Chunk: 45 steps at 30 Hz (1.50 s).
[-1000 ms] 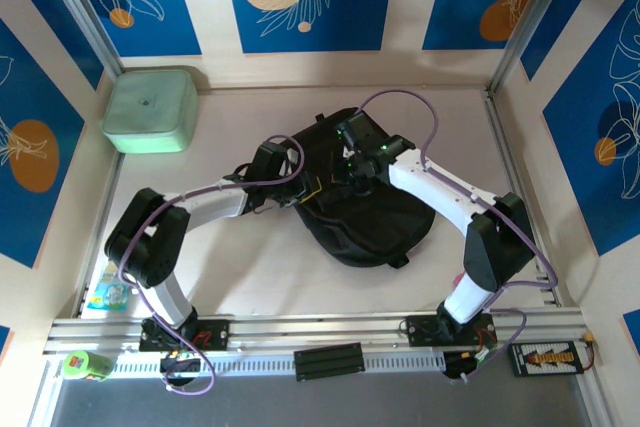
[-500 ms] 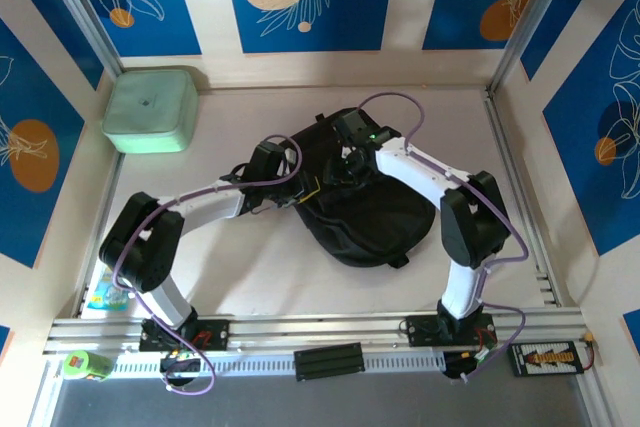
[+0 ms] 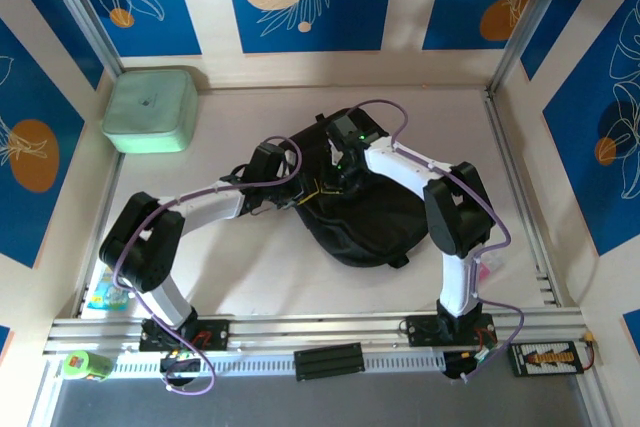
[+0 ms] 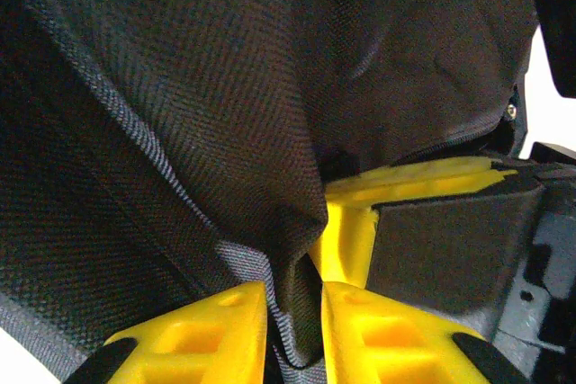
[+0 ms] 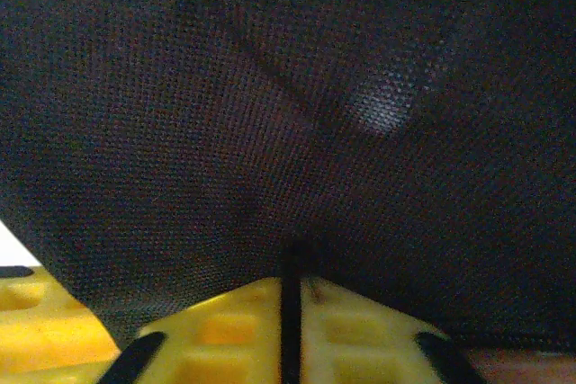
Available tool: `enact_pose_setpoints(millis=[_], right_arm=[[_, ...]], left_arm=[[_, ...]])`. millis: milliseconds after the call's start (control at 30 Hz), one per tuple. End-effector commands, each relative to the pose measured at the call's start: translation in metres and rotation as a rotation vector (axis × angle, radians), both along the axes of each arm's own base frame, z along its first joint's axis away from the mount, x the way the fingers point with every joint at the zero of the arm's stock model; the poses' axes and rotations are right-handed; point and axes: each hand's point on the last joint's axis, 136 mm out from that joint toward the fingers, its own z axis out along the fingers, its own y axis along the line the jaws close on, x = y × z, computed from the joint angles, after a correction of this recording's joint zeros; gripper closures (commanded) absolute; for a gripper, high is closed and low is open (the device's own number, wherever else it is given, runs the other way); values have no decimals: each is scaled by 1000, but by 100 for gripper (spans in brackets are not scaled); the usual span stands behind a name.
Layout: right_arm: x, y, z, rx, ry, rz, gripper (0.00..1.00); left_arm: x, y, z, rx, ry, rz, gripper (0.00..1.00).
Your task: Pack books, pencil case, and school supplies into a backpack
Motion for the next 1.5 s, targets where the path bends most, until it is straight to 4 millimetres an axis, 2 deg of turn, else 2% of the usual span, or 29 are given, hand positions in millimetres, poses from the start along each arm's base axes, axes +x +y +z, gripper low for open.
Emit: enact_pose_setpoints(millis=[0, 100, 300, 467, 633, 733, 867, 967, 1033, 1233, 1467], right_arm=[[-1, 1, 6, -8, -17, -6, 99], [5, -2, 25, -7, -99, -17, 100], [3, -12, 61, 17, -230, -27, 100], [0, -17, 66, 21, -269, -22, 100], [1, -17, 67, 16, -284, -25, 100], [1, -16, 68, 12, -300, -19, 100], [4, -19, 68, -23, -325, -21, 100], [9, -28, 68, -78, -354, -42, 100], [14, -43, 66, -156, -375, -78, 100], [32, -96, 58, -336, -386, -212, 100], [61, -144, 68, -457, -438, -303, 100]], left_arm=[[-4, 3, -4, 5, 11, -15, 77], [-6, 6, 1, 11, 3, -7, 76], [-5, 7, 17, -21, -25, 13, 67], [-2, -1, 27, -92, -33, 18, 62], [0, -6, 22, -112, -9, 13, 62], [0, -11, 19, -123, 16, 8, 64], [0, -12, 13, -98, 45, 4, 75], [0, -8, 8, -54, 54, 5, 90], [-1, -6, 7, -32, 52, 2, 100], [-3, 2, 6, -6, 42, 3, 100], [-7, 9, 3, 18, 39, 3, 100]])
